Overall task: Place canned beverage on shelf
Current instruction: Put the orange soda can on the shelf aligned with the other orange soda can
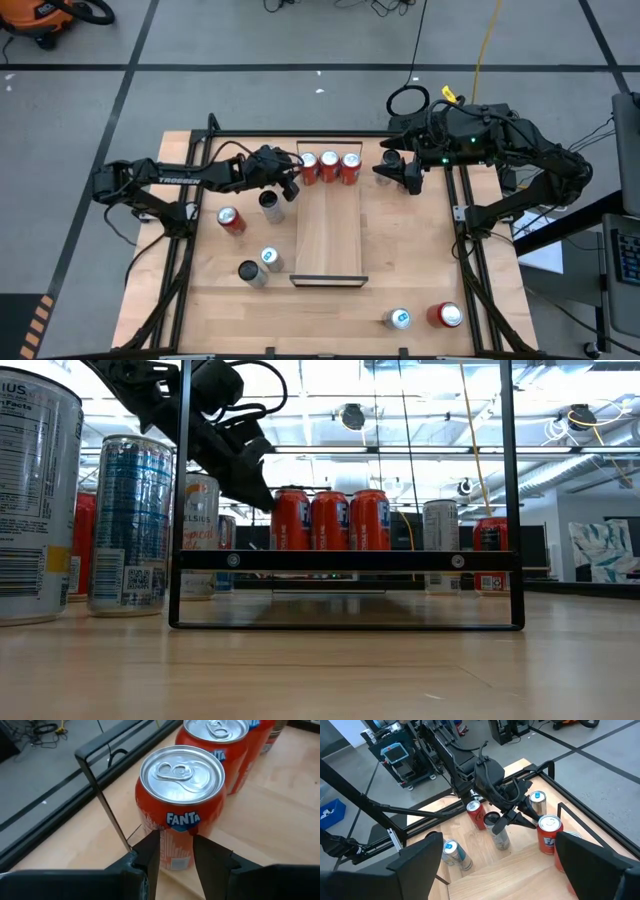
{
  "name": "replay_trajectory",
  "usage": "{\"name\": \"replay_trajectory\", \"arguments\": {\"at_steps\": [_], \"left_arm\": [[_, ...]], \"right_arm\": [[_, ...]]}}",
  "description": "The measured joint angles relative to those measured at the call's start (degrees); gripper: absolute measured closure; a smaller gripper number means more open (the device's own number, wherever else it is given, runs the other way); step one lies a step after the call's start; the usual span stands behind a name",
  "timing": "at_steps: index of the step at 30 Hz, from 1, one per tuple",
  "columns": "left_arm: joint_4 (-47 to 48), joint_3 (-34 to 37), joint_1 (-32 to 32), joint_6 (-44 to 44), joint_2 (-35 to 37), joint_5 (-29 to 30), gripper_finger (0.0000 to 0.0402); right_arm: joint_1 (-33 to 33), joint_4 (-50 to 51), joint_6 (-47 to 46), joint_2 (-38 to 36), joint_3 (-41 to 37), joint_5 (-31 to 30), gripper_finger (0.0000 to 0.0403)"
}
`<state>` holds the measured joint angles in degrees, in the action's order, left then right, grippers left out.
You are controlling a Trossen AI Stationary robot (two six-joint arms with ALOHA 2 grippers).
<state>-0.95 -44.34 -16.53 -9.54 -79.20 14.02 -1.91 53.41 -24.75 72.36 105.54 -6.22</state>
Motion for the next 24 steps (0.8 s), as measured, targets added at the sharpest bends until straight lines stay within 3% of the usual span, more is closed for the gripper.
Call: {"name": "replay_trajectory", "arguments": {"at_steps": [11, 24], "left_arm": [[-0.4, 0.0, -4.1, 1.1, 0.0, 2.8, 0.0284], [-1.4, 0.0, -3.9, 0.9, 0.3, -1.8, 0.0284]], "right_arm": [[0.0, 0.0, 0.0, 0.0, 0.0, 0.0, 0.0041], [0.0, 0.0, 0.0, 0.0, 0.0, 0.0, 0.0041]]}}
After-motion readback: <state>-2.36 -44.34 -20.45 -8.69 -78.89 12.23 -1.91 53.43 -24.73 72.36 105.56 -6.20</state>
